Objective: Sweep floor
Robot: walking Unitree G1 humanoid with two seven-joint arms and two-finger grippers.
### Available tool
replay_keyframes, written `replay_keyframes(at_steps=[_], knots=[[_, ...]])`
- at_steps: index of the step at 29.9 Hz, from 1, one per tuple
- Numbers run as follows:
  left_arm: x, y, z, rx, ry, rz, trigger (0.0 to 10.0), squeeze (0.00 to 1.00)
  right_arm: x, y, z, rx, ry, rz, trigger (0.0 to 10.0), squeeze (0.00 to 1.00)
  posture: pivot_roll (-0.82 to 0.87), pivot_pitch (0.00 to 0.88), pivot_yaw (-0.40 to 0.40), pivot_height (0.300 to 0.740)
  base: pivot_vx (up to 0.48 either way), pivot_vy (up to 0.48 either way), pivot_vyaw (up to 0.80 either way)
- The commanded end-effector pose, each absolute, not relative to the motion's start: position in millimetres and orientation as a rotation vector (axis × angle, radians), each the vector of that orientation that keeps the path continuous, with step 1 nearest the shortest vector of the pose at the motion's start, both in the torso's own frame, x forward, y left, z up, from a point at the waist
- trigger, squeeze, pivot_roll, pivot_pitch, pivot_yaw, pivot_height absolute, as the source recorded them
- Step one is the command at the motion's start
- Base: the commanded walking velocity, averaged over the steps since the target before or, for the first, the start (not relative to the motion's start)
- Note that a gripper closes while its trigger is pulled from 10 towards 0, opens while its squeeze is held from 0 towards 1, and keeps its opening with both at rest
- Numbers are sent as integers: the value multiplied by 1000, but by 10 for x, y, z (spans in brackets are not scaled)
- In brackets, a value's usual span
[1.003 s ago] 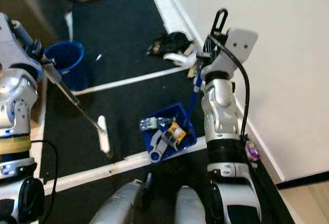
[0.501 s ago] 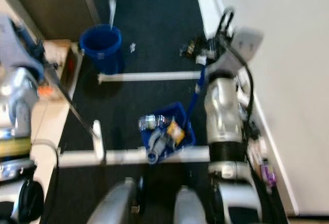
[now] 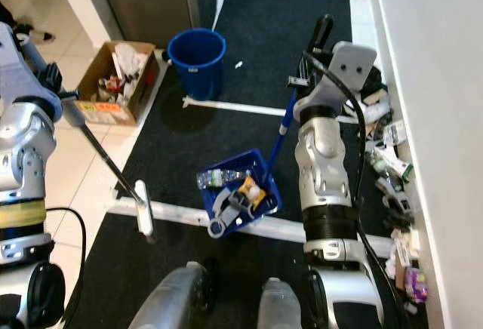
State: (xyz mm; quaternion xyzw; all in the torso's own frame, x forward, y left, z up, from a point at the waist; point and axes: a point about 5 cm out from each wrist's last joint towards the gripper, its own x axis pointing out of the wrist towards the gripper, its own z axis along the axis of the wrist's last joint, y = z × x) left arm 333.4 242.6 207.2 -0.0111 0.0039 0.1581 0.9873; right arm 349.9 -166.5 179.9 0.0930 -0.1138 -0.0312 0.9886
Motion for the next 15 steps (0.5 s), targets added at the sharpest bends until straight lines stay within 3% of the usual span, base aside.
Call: replay_keyframes(at_steps=[1,12,15], knots=[[3324,2461,2113,-5,-16,330,10000,0,3510,-1667,1854,197,-252,-64,10000,0,-20,73,66,740,0,0,0],[3321,2433,2116,23,-45,320,10000,0,3502,-1682,1838,150,-255,-73,10000,0,-23,69,59,740,0,0,0],[3319,2426,2117,26,-50,316,10000,0,3504,-1677,1845,152,-258,-73,10000,0,-23,69,60,740,355,0,0]])
